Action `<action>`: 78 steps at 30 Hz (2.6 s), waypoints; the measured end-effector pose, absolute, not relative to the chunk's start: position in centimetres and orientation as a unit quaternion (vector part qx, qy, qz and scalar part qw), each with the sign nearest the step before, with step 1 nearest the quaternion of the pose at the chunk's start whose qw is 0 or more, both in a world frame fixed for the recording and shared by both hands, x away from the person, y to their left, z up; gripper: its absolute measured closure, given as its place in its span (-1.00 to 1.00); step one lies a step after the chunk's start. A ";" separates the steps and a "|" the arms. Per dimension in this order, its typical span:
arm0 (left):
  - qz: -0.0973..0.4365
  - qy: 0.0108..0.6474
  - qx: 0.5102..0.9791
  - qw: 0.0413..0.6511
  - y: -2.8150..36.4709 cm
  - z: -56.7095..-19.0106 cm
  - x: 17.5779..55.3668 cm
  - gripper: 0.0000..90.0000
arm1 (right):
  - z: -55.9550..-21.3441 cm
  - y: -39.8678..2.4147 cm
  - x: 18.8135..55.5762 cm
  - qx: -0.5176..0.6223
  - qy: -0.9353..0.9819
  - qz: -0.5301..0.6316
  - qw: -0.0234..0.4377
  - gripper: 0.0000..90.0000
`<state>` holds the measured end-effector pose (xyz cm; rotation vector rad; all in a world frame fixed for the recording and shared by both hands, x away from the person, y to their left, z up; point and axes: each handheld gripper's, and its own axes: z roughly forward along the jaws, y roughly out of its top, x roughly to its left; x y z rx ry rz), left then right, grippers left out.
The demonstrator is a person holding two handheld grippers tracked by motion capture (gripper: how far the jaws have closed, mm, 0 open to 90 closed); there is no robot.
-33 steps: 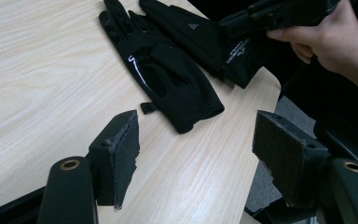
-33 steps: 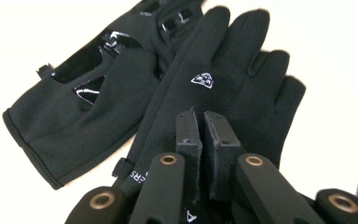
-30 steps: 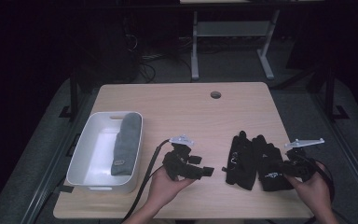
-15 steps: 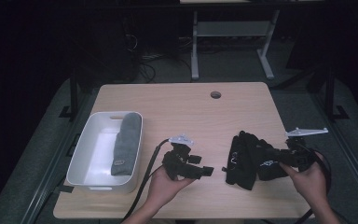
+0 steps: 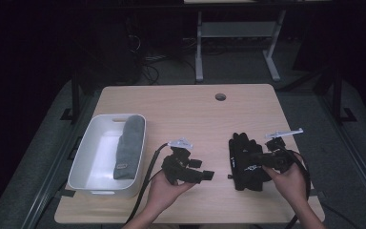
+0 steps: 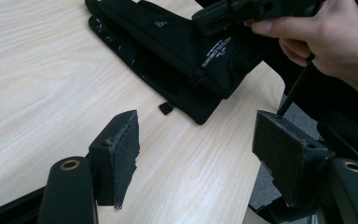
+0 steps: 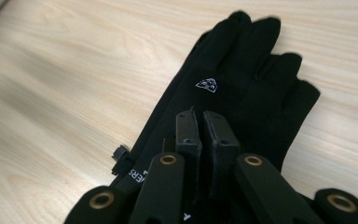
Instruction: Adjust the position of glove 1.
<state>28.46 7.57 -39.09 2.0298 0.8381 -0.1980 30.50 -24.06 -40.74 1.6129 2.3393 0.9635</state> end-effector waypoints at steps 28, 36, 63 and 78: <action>-0.101 0.348 0.827 0.430 6.6 -41.8 28.4 -0.30 | -44.3 -23.6 29.5 0.506 0.806 0.305 0.032 0.79; -0.108 0.355 0.829 0.418 6.4 -42.8 28.7 -0.30 | -44.5 -21.7 29.2 0.482 0.816 0.321 0.009 0.71; -0.138 0.375 0.838 0.372 3.4 -45.7 30.8 -0.08 | -44.9 -25.8 34.2 0.550 0.764 0.333 0.039 -0.10; -0.133 0.366 0.849 0.357 2.3 -46.3 31.5 0.35 | -45.8 -25.3 34.3 0.550 0.769 0.325 0.026 0.15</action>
